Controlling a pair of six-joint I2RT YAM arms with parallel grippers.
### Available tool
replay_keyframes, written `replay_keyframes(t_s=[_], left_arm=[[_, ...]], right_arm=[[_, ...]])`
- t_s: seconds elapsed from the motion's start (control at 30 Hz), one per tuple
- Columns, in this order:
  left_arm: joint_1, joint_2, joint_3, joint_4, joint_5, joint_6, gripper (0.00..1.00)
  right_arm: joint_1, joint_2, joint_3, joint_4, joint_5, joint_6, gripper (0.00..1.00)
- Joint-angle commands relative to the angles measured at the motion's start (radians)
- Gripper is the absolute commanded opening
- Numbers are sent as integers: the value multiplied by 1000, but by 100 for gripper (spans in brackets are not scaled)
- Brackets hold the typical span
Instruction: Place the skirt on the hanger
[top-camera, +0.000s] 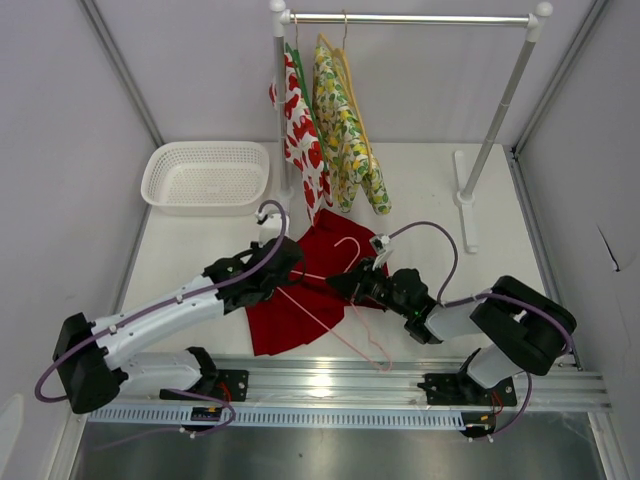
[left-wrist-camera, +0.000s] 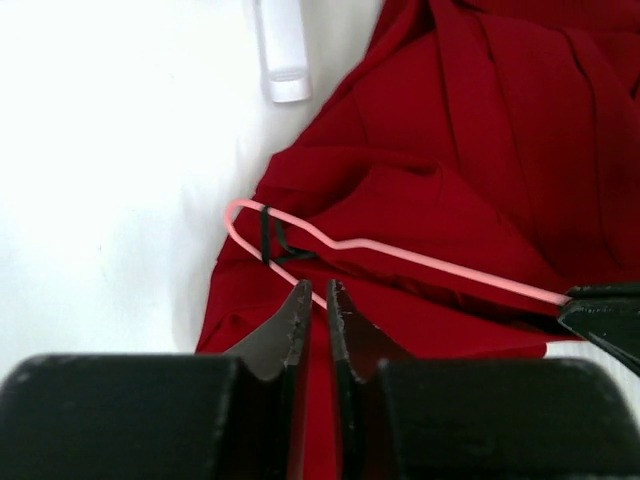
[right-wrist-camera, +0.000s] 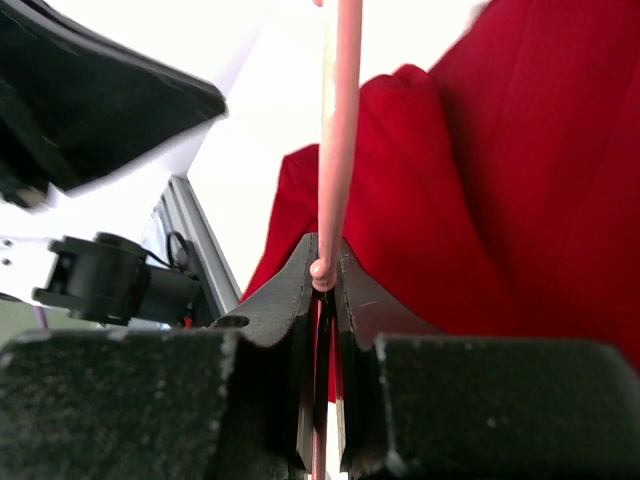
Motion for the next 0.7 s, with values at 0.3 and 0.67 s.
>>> replay_keyframes(t_s=[0.3, 0.67], left_arm=[[211, -84, -158, 50, 85, -185, 0], [332, -36, -242, 316, 233, -182, 0]], right_arm=[[2, -42, 40, -31, 23, -58, 0], [2, -34, 20, -12, 13, -37, 0]])
